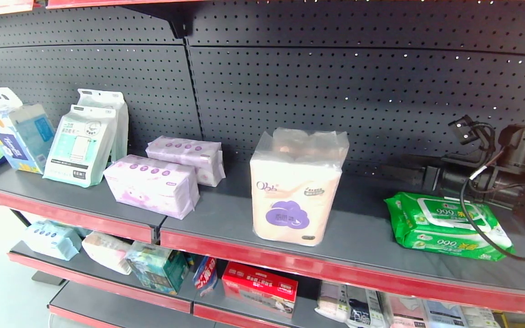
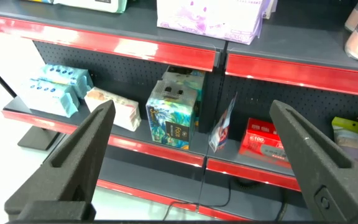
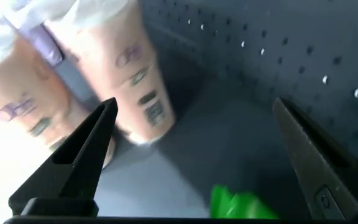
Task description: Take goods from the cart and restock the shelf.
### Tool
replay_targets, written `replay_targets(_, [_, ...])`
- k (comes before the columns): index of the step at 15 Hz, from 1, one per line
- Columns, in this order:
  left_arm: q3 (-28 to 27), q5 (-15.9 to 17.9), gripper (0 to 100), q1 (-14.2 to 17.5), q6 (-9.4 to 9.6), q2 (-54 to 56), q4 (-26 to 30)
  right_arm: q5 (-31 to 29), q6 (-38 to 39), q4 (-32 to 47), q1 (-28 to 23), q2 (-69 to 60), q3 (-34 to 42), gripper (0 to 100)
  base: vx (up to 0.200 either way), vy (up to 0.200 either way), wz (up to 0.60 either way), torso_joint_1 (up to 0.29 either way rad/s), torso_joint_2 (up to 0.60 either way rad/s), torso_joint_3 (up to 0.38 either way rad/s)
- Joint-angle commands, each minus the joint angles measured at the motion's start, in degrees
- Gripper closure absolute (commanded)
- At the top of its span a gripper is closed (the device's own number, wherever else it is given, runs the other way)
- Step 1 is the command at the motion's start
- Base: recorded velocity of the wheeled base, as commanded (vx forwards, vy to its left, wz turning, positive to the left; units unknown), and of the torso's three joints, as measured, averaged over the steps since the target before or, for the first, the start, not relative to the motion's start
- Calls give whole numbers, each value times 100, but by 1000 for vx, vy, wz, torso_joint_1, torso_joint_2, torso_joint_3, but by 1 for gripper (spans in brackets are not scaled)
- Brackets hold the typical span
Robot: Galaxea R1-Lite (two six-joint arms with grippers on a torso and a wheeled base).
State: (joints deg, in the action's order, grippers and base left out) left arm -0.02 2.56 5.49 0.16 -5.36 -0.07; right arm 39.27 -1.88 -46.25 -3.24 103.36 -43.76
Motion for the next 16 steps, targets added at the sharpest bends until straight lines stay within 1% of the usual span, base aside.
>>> replay_targets(1, [2, -1, 0, -4, 2, -9, -1, -86, -6, 151, 96, -554, 421, 0, 0, 0, 0, 0, 0, 0])
replay_targets(3, [2, -1, 0, 5, 2, -9, -1, -174, -6, 442, 140, -1029, 703, 0, 0, 0, 0, 0, 0, 0])
replay_targets(4, [2, -1, 0, 5, 2, -9, -1, -376, -6, 582, 192, -1213, 711, 0, 0, 0, 0, 0, 0, 0])
replay_targets(5, [2, -1, 0, 5, 2, -9, -1, -613, -14, 670, 210, -1398, 747, 0, 0, 0, 0, 0, 0, 0])
replay_targets(7, [2, -1, 0, 5, 2, -9, -1, -1061, -58, 670, 342, -1802, 1063, 0, 0, 0, 0, 0, 0, 0])
replay_targets(9, [2, -1, 0, -4, 2, -9, -1, -1712, -111, 802, 421, -2286, 1397, 0, 0, 0, 0, 0, 0, 0])
replay_targets(10, [2, -1, 0, -4, 2, -9, -1, -2292, -234, 1145, 430, -2628, 1520, 0, 0, 0, 0, 0, 0, 0])
replay_targets(11, [2, -1, 0, -4, 2, -9, -1, -3056, -568, 1918, 395, -3208, 1590, 0, 0, 0, 0, 0, 0, 0])
replay_targets(12, [2, -1, 0, 5, 2, -9, -1, -3074, -603, 2287, 377, -3490, 1608, 0, 0, 0, 0, 0, 0, 0])
replay_targets(14, [2, -1, 0, 5, 2, -9, -1, -3329, -612, 3017, 298, -4562, 1757, 0, 0, 0, 0, 0, 0, 0])
replay_targets(16, [2, -1, 0, -4, 2, -9, -1, -3575, -612, 4045, 272, -5511, 1854, 0, 0, 0, 0, 0, 0, 0])
